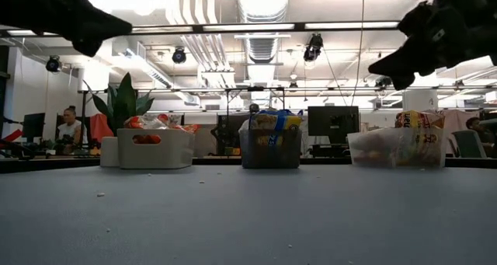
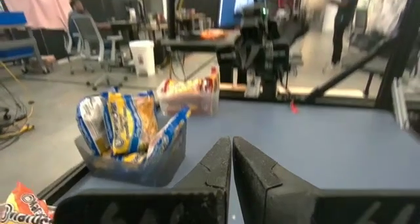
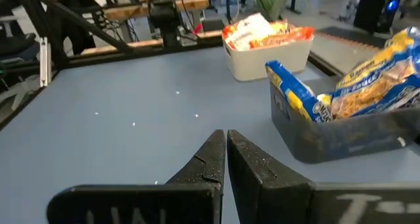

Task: Sort Maruchan noodles
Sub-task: Return to Home Position

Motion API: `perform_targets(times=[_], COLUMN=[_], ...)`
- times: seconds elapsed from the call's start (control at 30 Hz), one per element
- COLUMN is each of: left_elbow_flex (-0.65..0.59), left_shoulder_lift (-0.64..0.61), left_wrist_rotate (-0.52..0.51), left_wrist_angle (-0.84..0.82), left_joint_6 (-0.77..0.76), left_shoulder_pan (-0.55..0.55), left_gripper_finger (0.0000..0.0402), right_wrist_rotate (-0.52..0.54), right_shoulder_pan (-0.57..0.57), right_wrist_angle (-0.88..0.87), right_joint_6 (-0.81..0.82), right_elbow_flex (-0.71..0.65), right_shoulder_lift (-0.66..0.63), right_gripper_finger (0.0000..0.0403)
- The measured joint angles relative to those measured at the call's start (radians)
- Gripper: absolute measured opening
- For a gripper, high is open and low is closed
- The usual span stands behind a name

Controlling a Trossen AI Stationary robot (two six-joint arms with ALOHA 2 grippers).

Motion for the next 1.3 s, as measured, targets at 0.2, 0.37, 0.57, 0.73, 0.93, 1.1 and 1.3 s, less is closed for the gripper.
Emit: perform_targets(times=[0.2, 0.37, 0.57, 0.73, 0.93, 1.1, 1.3], left_elbow_flex=[-0.048, -0.083, -0.101, -0.134, -0.192, -0.249, -0.272], left_shoulder_lift=[-0.19, -0.277, -0.258, -0.277, -0.277, -0.274, -0.271], left_wrist_rotate=[0.0, -0.002, 0.0, 0.031, 0.096, 0.096, 0.09], left_wrist_angle=[0.003, -0.014, -0.037, -0.029, 0.025, 0.111, 0.098], left_joint_6=[0.019, 0.027, 0.026, 0.019, 0.022, 0.008, -0.126], left_shoulder_pan=[0.0, 0.0, 0.001, 0.001, 0.0, 0.0, 0.001], left_gripper_finger=[0.0, 0.0, 0.0, 0.0, 0.0, 0.0, 0.0], right_wrist_rotate=[-0.05, -0.097, -0.101, -0.098, -0.095, -0.099, -0.095], right_shoulder_pan=[0.0, 0.0, -0.002, -0.002, -0.003, -0.003, -0.003], right_wrist_angle=[-0.009, -0.008, -0.013, -0.003, 0.054, 0.058, 0.056], right_joint_6=[-0.013, -0.035, -0.098, -0.13, -0.134, -0.133, -0.009], right_elbow_flex=[-0.03, -0.051, -0.097, -0.151, -0.2, -0.202, -0.203], right_shoulder_lift=[-0.117, -0.201, -0.303, -0.357, -0.354, -0.322, -0.269], right_gripper_finger=[0.0009, 0.0009, 0.0009, 0.0009, 0.0009, 0.0009, 0.0009])
